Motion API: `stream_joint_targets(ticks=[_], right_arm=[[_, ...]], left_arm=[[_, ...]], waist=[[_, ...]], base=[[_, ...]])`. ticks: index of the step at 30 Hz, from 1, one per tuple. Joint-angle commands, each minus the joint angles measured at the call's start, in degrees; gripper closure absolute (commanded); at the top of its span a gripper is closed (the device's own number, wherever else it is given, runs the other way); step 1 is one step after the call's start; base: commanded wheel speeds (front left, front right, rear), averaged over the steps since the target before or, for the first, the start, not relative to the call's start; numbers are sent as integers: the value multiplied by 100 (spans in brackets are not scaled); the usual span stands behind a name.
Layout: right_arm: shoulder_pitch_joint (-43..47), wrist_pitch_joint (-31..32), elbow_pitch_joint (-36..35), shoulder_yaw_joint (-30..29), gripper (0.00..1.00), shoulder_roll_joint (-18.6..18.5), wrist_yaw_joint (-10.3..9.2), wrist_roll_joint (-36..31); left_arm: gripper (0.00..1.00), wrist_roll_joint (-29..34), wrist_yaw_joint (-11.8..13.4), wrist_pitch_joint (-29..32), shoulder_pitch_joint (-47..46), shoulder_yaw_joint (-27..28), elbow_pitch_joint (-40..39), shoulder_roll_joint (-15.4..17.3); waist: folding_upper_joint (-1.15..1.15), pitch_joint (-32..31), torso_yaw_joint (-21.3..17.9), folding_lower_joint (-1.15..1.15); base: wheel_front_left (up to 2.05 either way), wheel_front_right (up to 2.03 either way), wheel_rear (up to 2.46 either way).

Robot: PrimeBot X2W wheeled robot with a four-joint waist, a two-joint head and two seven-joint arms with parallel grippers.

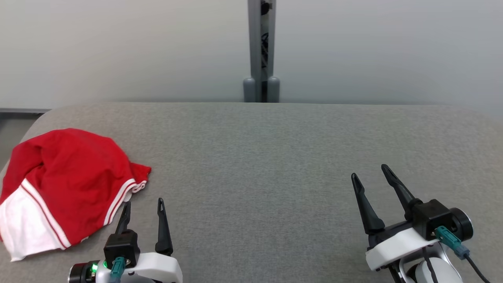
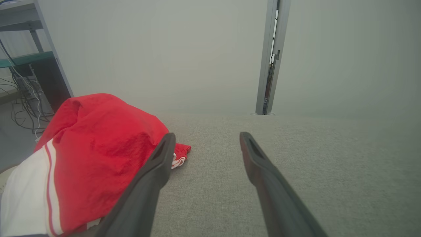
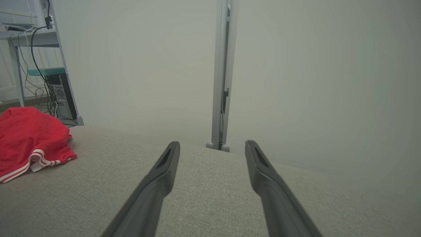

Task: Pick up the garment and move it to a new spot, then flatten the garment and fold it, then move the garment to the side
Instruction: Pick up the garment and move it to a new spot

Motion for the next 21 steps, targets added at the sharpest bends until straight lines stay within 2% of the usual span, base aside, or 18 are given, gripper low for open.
stream_joint_targets(ticks=[1,21], right_arm=[[37,-18,-15,24,0,-45,9,58],[117,-18,-136,299,0,51,9,277]], left_arm=[[0,-4,0,-27,26,31,-1,22],[0,363,-305,-27,191,438,4,23]], waist=[[0,25,186,0],[0,-91,2261,0]], base=[[0,0,0],[0,0,0]])
